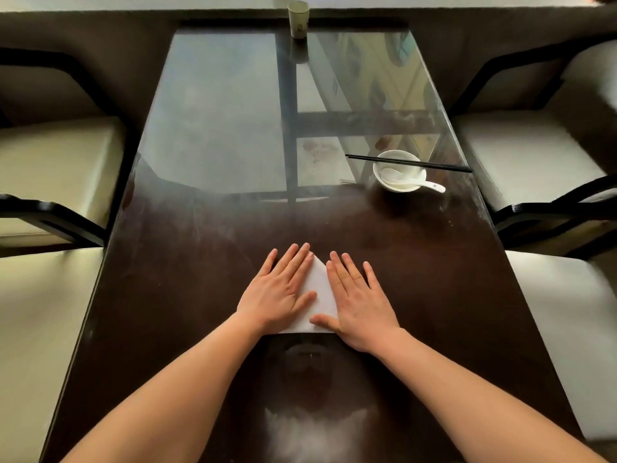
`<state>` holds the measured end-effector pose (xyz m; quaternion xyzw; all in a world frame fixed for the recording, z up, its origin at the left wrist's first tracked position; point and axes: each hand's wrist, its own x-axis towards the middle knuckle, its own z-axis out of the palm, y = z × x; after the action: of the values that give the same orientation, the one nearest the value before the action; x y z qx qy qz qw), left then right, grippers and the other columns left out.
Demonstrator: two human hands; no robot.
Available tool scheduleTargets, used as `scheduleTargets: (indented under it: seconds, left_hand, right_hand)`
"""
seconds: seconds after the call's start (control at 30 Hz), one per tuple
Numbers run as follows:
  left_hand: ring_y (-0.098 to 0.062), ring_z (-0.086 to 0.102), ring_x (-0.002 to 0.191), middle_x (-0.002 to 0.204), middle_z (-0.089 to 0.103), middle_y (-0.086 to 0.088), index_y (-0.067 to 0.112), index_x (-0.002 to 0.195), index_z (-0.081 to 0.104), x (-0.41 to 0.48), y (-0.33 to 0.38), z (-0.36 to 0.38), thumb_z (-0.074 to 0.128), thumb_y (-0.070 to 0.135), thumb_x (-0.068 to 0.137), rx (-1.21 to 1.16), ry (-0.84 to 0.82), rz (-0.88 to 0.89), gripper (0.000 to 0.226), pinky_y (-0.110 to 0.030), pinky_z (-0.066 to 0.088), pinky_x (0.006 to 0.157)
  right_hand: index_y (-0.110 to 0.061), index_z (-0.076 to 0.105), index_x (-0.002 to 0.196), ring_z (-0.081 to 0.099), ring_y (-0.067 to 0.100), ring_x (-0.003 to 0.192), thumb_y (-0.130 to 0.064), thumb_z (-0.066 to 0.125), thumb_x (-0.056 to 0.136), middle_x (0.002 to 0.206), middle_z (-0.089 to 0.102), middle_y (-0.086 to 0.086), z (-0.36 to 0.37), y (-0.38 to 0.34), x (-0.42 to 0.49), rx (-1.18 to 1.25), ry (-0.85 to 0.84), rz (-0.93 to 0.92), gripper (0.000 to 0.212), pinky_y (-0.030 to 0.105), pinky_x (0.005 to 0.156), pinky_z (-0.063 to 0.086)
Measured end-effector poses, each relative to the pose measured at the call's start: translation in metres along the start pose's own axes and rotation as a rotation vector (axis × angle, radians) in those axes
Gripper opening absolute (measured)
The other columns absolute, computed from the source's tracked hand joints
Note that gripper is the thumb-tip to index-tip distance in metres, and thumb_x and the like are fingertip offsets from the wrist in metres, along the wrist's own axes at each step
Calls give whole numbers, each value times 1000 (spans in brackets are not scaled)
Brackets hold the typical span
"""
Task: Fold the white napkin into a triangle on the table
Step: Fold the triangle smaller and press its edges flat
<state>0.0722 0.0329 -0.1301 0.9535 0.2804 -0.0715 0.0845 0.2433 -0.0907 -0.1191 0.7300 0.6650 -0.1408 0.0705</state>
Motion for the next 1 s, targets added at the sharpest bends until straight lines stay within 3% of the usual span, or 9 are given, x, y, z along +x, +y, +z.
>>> scheduleTargets:
  seconds: [0.27, 0.47, 0.53, 0.57, 0.63, 0.67, 0.77, 0.87, 1.0]
  left_hand:
    - [-13, -20, 151, 167, -15, 7, 21, 159, -8, 1, 0, 1, 7, 65, 98, 5, 9, -6, 76, -42, -10, 124]
    - [-22, -21, 152, 166, -17, 7, 27, 156, -15, -3, 4, -6, 8, 69, 95, 14, -13, -73, 77, -52, -12, 122]
    - [-25, -11, 154, 167, -10, 1, 25, 159, -6, -18, 5, -9, 17, 68, 96, -18, 18, -186, 79, -53, -4, 124]
    - [-27, 0, 155, 168, 1, -3, 23, 159, 6, -31, 5, -9, 25, 66, 96, -36, 37, -265, 79, -52, 4, 124]
    - [-33, 29, 146, 160, 33, -13, 17, 153, 35, -59, 4, -8, 44, 59, 95, -71, 101, -419, 72, -51, 27, 116]
    - [-34, 43, 136, 149, 47, -14, 14, 146, 46, -72, 3, -8, 53, 56, 92, -86, 140, -479, 68, -51, 38, 107]
    - [-28, 57, 107, 124, 61, -8, 14, 138, 57, -95, 5, -11, 64, 56, 87, -103, 156, -599, 67, -44, 50, 84]
    - [-22, 57, 105, 120, 60, -4, 19, 140, 53, -97, 8, -20, 62, 64, 85, -140, 87, -683, 72, -39, 50, 84]
    - [-23, 58, 102, 110, 64, -2, 22, 129, 58, -94, 8, -28, 68, 64, 80, -193, 63, -753, 66, -38, 47, 84]
  right_hand:
    - [-11, -5, 157, -22, 21, 151, -90, 3, 81, 165, -18, 3, 8, 34, -63, -53, -50, 54, 110, 51, 122, -6]
    - [-13, -8, 156, -24, 25, 151, -86, 4, 83, 164, -22, 3, 2, 33, -85, -31, -48, 120, 104, 50, 123, -8]
    - [-12, 3, 157, -6, 27, 155, -79, 10, 87, 167, -6, 5, -6, 29, -85, 47, 23, 157, 98, 48, 125, 2]
    - [-9, 18, 157, 15, 30, 153, -74, 17, 90, 166, 15, 7, -10, 27, -86, 114, 88, 184, 94, 47, 124, 17]
    - [-5, 48, 145, 54, 33, 126, -60, 35, 95, 139, 58, 10, -14, 26, -86, 212, 233, 232, 76, 45, 103, 47]
    - [-5, 55, 140, 60, 31, 112, -53, 43, 97, 124, 64, 8, -14, 26, -85, 231, 265, 258, 66, 44, 92, 52]
    - [-11, 58, 136, 57, 23, 103, -42, 53, 100, 116, 63, 3, -18, 24, -78, 287, 207, 351, 47, 38, 86, 53]
    - [-18, 61, 125, 58, 22, 101, -46, 56, 97, 111, 60, 2, -22, 22, -71, 327, 132, 427, 40, 35, 82, 51]
    - [-17, 59, 112, 62, 26, 95, -47, 68, 89, 104, 60, 3, -29, 21, -64, 374, 55, 506, 39, 35, 75, 49]
